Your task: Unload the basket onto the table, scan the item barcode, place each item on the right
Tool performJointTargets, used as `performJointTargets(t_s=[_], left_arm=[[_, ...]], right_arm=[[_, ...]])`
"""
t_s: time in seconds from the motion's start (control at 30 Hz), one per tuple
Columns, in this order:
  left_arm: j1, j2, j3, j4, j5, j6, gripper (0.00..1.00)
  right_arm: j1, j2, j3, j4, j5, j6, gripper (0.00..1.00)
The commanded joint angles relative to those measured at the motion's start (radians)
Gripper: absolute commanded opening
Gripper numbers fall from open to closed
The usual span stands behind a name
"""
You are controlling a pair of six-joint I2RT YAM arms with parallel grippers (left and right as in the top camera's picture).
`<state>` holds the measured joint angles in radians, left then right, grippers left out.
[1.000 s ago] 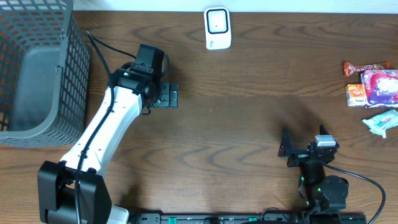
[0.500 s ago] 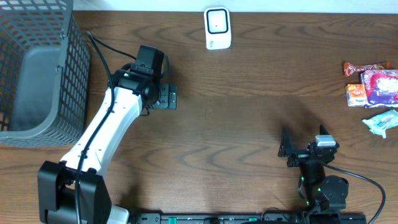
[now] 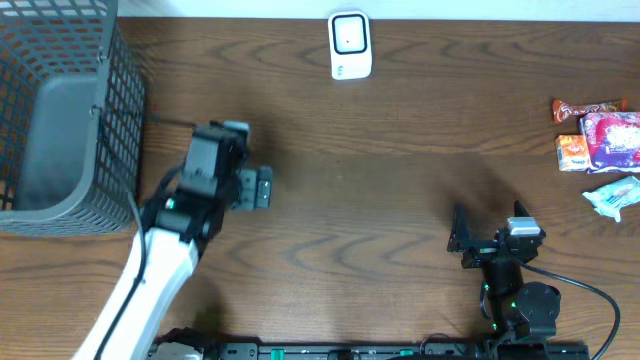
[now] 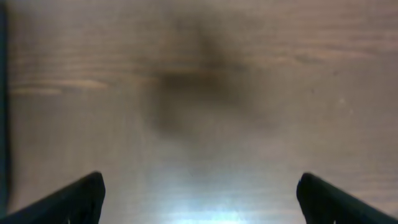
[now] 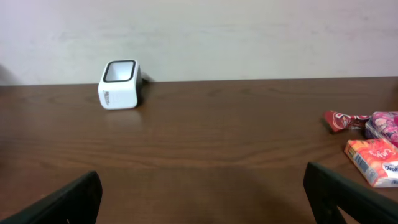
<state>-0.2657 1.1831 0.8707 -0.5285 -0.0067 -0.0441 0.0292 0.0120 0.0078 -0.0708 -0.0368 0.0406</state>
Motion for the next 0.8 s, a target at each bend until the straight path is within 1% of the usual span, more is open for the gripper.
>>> performJointTargets(t_s=[0.0, 0.17, 0.2, 0.33, 0.47, 0.77], left_arm=[[0.026, -0.142, -0.145, 0.088, -0.013, 0.018, 0.98], [0.035, -0.359, -0.295, 0.185, -0.013, 0.019, 0.98], [0.035, -0.439, -0.341, 0.193, -0.013, 0.029, 0.98], [0.035, -0.557, -0.414, 0.193, -0.013, 0.029, 0.98], [0.034, -0.613, -0.449, 0.191, -0.013, 0.029, 0.98], [0.035, -0.668, -0.45, 0.184, -0.013, 0.029, 0.98]], right_arm=[[-0.006, -0.005, -0.002, -0.004, 0.001, 0.007, 0.99], [-0.006, -0.005, -0.002, -0.004, 0.001, 0.007, 0.99], [-0.006, -0.005, -0.002, -0.004, 0.001, 0.007, 0.99], [-0.006, -0.005, -0.002, -0.004, 0.002, 0.007, 0.99], [-0.006, -0.005, -0.002, -0.004, 0.001, 0.007, 0.99], [-0.006, -0.005, -0.002, -0.004, 0.001, 0.007, 0.99]])
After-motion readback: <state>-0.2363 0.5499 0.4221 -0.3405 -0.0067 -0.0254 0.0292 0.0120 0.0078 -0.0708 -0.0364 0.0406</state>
